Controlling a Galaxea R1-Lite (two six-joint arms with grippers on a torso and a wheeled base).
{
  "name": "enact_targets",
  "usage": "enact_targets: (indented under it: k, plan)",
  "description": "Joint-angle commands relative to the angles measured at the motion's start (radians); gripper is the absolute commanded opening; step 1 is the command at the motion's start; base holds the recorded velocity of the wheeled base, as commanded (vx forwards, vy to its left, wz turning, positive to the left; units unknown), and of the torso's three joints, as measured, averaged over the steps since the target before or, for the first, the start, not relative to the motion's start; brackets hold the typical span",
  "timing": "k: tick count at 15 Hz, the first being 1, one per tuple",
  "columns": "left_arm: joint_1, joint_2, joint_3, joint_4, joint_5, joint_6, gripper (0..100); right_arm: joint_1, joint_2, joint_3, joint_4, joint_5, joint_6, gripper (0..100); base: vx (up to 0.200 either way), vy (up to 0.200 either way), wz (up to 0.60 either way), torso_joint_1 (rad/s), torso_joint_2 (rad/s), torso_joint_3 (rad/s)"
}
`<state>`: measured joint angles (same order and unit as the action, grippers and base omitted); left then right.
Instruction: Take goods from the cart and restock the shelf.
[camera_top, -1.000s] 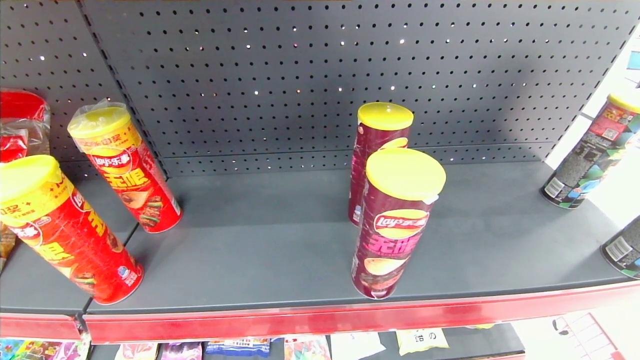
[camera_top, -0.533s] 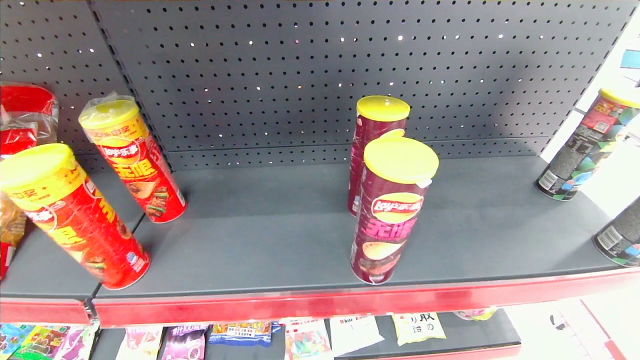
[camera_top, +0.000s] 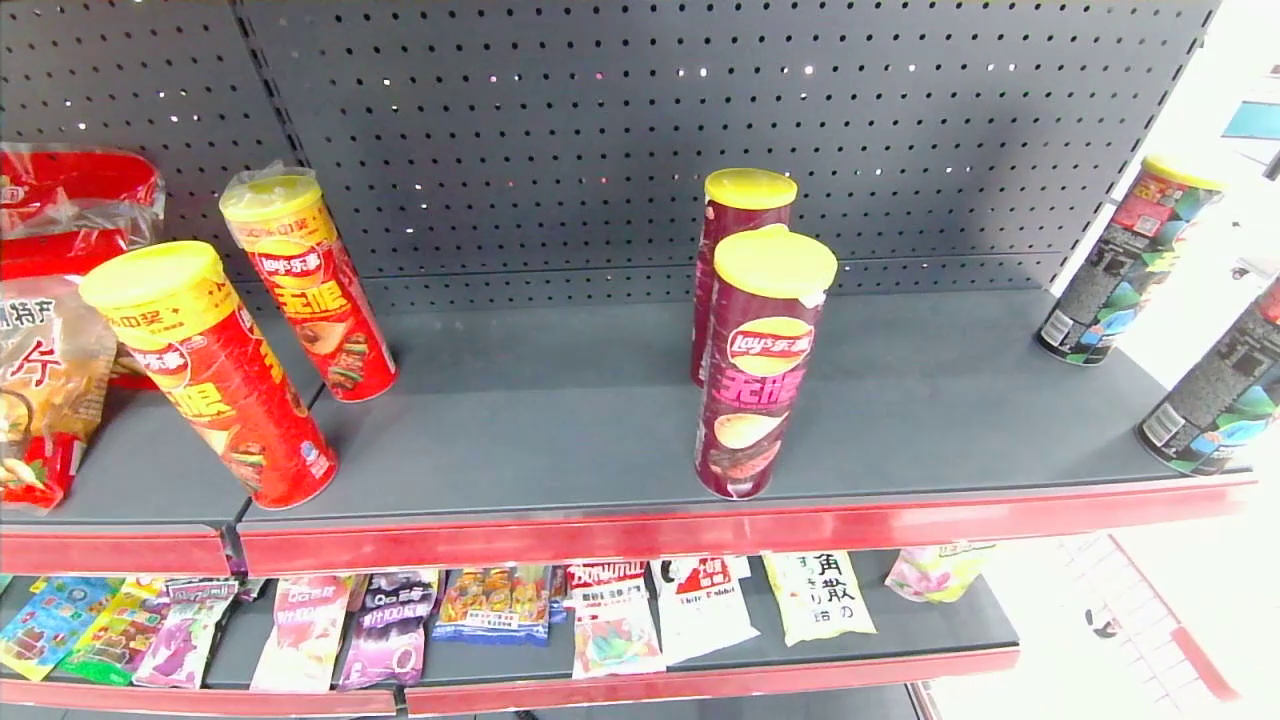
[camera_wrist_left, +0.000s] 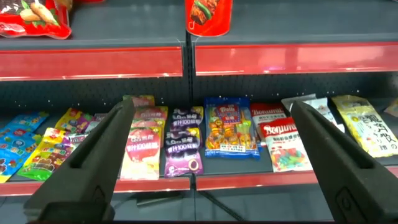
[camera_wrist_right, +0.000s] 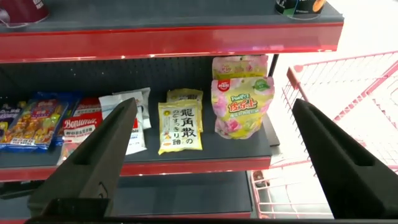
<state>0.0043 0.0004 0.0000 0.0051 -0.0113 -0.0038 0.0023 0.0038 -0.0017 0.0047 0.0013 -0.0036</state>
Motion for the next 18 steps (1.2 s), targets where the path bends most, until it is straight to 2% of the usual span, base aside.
enact_targets:
  k: [1, 18]
  plan:
    - [0.0, 0.0, 0.0, -0.001, -0.001, -0.001, 100, 0.001, -0.002, 0.0, 0.0, 0.0, 0.001, 100, 0.0, 0.0, 0.0, 0.0, 0.0, 0.0]
    - [0.0, 0.0, 0.0, -0.001, 0.001, -0.001, 100, 0.001, -0.002, 0.0, 0.0, 0.0, 0.002, 100, 0.0, 0.0, 0.0, 0.0, 0.0, 0.0]
